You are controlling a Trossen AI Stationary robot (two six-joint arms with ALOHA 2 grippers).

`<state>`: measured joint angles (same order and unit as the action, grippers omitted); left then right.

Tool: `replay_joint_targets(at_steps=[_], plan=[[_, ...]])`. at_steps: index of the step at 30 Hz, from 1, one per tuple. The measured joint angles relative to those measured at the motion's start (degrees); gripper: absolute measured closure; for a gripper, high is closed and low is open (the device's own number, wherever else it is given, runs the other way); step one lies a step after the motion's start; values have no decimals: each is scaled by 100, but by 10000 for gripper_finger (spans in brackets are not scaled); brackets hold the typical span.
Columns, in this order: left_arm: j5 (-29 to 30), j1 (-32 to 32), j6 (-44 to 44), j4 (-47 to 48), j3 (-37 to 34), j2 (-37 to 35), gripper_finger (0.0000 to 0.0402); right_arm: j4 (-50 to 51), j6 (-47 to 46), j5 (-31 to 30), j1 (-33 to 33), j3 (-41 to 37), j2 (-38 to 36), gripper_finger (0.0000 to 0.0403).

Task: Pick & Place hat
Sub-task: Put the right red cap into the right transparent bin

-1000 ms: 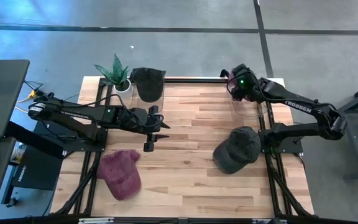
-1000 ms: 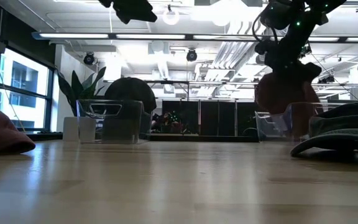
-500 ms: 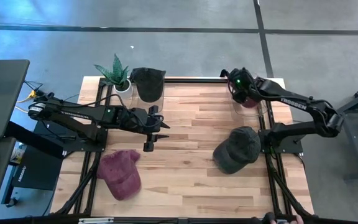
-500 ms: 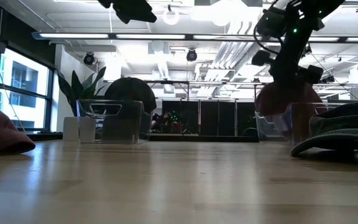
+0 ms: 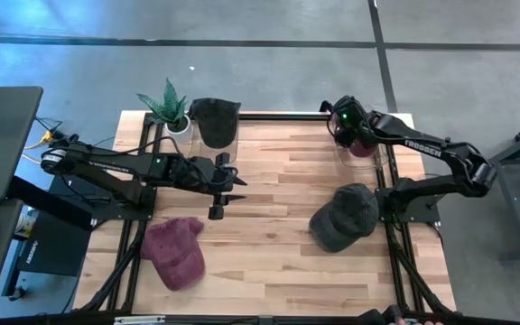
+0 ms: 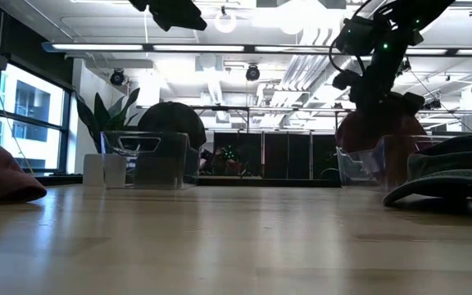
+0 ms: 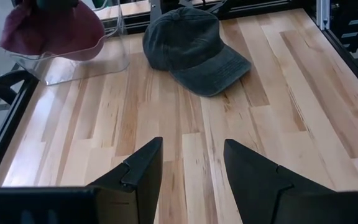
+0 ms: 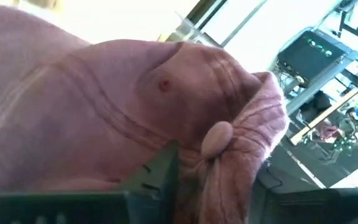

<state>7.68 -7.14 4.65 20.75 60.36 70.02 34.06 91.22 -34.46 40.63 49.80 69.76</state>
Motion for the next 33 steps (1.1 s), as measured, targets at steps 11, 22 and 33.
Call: replay_joint_targets(at_steps=[11,22,33], plan=[[-2,0,2,20,0,-1,236,1014,-1625,1057,-389,908,2,386],[-7,0,-2,46,0,-2,236,1195,3,2124,489,1371,4,382],[-9,0,-33,44,0,0,236,71,447,1694,783,750,13,372]])
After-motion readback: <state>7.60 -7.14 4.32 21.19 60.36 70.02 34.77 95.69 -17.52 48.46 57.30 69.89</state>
